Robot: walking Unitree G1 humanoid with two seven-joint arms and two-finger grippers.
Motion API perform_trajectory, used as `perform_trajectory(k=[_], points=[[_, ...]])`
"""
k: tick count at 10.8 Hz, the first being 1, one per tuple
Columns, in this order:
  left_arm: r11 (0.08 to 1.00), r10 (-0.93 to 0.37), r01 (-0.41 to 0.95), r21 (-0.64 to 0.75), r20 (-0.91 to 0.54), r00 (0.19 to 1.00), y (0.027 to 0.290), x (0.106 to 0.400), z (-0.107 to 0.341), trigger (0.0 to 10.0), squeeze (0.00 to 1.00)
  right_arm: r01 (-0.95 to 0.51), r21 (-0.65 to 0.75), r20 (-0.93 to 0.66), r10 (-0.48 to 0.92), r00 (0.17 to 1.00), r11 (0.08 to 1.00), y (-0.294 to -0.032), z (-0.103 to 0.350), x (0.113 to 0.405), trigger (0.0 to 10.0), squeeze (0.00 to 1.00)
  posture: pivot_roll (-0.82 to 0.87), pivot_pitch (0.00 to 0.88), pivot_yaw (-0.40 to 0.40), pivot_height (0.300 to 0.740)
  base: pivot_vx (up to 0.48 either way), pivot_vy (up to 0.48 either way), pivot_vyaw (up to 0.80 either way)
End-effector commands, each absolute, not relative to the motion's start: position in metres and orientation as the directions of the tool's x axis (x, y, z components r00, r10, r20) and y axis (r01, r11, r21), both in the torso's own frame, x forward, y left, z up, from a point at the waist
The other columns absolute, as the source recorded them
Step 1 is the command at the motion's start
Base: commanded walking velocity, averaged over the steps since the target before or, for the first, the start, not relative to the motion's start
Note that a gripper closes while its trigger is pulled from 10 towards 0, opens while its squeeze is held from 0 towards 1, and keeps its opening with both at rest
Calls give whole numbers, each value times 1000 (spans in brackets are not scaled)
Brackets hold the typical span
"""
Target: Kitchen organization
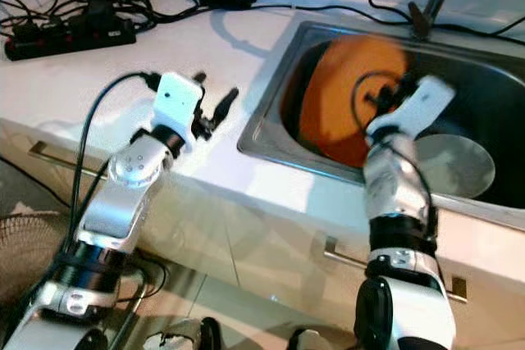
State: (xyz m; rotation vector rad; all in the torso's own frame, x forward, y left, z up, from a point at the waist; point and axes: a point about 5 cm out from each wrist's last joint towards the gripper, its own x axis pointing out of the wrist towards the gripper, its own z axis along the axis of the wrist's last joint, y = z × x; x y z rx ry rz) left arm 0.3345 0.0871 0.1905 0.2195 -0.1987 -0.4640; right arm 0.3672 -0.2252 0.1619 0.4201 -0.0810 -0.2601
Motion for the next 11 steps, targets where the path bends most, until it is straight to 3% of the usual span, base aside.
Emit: perform_trajectory(k=[1,3,6,8,9,10,11], points=[[880,-466,439,182,146,873,87,331,193,10000,0,208,396,80,-259,963,894,-221,172,371,10000,0,77,77,43,740,0,0,0],[868,-480,495,-41,193,856,87,326,191,10000,0,236,372,55,-276,960,898,-222,164,371,10000,0,77,71,47,740,0,0,0],[844,-496,520,-132,174,850,84,323,187,10000,0,276,350,-3,-293,956,895,-223,146,369,10000,0,80,64,51,740,0,0,0],[833,-517,540,-120,178,837,78,321,191,10000,0,276,346,-24,-286,958,897,-220,141,369,10000,682,80,65,53,740,0,0,0],[833,-520,541,-111,175,836,79,320,192,10000,0,272,343,-20,-282,959,899,-218,142,369,10000,741,79,67,54,740,0,0,0],[834,-522,542,-104,172,835,79,319,194,10000,0,274,310,-21,-281,959,911,-218,141,370,10000,627,81,71,54,740,0,0,0],[835,-521,540,-102,169,837,79,319,195,10000,0,274,311,-20,-282,959,910,-217,141,370,10000,0,81,74,53,740,0,0,0]])
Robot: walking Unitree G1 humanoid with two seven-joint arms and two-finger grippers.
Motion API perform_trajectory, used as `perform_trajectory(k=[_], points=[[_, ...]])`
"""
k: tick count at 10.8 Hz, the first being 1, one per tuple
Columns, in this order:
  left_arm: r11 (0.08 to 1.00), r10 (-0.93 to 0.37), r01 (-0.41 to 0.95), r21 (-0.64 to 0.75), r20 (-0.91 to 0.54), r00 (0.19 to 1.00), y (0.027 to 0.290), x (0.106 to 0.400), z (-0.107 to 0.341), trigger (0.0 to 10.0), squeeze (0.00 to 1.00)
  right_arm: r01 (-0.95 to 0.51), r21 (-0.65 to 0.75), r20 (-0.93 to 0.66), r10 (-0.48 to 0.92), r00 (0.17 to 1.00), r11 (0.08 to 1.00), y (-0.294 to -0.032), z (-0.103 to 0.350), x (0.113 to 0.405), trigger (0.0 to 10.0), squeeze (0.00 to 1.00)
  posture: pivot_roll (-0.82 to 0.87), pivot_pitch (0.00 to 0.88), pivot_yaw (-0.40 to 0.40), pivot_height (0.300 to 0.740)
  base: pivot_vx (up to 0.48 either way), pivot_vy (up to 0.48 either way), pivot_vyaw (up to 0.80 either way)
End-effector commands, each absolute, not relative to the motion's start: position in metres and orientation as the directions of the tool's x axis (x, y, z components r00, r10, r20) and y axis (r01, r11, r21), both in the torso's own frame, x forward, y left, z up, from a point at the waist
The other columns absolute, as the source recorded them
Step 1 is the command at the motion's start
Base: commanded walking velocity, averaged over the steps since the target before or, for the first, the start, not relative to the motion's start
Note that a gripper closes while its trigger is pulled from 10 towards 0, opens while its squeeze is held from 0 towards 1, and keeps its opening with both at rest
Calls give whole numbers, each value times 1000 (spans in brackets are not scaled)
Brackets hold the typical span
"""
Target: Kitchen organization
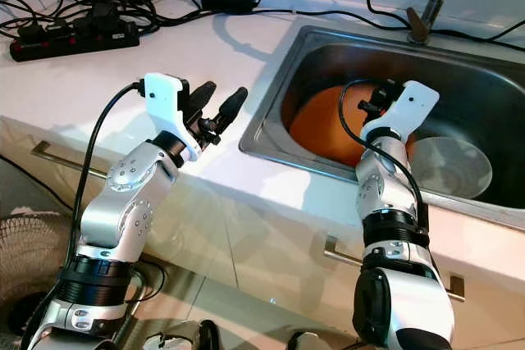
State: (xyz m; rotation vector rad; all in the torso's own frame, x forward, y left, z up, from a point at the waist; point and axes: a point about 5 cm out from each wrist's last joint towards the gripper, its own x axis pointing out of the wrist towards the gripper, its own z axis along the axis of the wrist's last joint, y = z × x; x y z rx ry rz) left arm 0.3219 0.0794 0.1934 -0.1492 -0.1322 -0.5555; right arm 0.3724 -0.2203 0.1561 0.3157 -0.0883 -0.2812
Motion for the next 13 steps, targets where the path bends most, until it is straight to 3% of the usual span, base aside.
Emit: perform_trajectory(k=[1,4,7,10,13], points=[[837,-519,538,-101,166,838,79,320,195,10000,0,274,310,-18,-282,959,910,-217,141,370,10000,0,80,77,52,740,0,0,0],[859,-485,506,-79,191,854,82,322,198,10000,0,206,245,123,-241,963,947,-206,162,370,10000,0,65,86,48,740,0,0,0],[970,-239,239,43,351,906,105,331,214,10000,0,-24,76,446,-13,895,997,-149,206,347,10000,0,39,92,41,740,0,0,0],[978,-205,169,124,400,893,101,326,212,10000,0,-86,10,478,71,875,996,-117,202,335,10000,0,36,92,34,740,0,0,0],[979,-197,160,125,402,894,96,326,200,10000,0,-106,10,432,91,897,994,-113,187,331,10000,0,31,84,26,740,0,-197,-244]])
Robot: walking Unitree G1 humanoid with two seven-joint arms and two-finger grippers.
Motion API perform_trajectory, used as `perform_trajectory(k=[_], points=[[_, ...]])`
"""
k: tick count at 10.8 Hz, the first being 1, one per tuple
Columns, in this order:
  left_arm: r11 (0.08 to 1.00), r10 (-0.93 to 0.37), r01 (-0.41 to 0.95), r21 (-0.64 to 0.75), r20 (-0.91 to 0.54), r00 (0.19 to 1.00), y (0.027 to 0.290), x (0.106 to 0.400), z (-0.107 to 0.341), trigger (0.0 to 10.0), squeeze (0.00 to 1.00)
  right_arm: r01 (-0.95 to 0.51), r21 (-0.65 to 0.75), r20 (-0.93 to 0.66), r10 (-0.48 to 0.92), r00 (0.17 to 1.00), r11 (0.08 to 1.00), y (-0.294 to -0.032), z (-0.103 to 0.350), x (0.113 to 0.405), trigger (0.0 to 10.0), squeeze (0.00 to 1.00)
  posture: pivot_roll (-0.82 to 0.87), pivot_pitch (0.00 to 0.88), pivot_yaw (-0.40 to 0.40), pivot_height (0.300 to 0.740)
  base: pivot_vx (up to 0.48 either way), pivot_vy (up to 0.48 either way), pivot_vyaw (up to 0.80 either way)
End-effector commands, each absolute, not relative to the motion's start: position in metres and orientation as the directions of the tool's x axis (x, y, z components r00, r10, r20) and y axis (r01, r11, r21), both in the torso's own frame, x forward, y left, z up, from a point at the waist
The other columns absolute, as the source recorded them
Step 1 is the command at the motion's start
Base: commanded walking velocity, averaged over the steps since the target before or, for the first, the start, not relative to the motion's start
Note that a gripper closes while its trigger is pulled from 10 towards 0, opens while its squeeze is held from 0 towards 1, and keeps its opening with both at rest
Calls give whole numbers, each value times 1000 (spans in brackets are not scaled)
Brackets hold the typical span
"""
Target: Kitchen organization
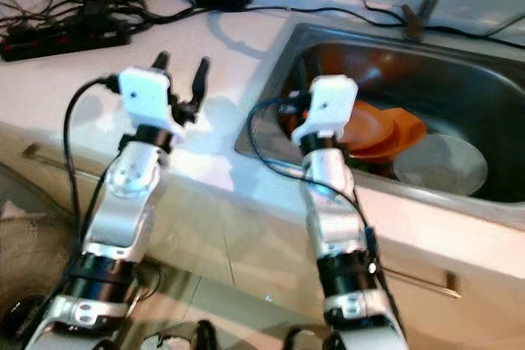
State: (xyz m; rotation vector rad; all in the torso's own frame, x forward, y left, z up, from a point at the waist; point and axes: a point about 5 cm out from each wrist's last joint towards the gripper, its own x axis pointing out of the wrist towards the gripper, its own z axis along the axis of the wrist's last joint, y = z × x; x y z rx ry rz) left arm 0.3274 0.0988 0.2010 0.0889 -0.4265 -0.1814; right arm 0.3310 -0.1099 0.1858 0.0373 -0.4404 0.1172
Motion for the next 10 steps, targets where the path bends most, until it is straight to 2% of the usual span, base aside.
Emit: perform_trajectory(k=[1,5,10], points=[[977,-209,169,134,403,891,93,326,197,10000,0,-123,-20,431,120,895,992,-110,184,330,10000,0,26,79,23,740,0,-345,0],[970,-237,188,154,426,873,85,324,195,10000,0,-138,-22,428,134,894,990,-107,183,330,10000,0,26,62,16,740,0,-347,0],[965,-256,199,172,443,859,81,323,197,10000,0,-137,11,429,119,895,991,-110,181,329,10000,0,24,83,14,740,0,-349,0]])
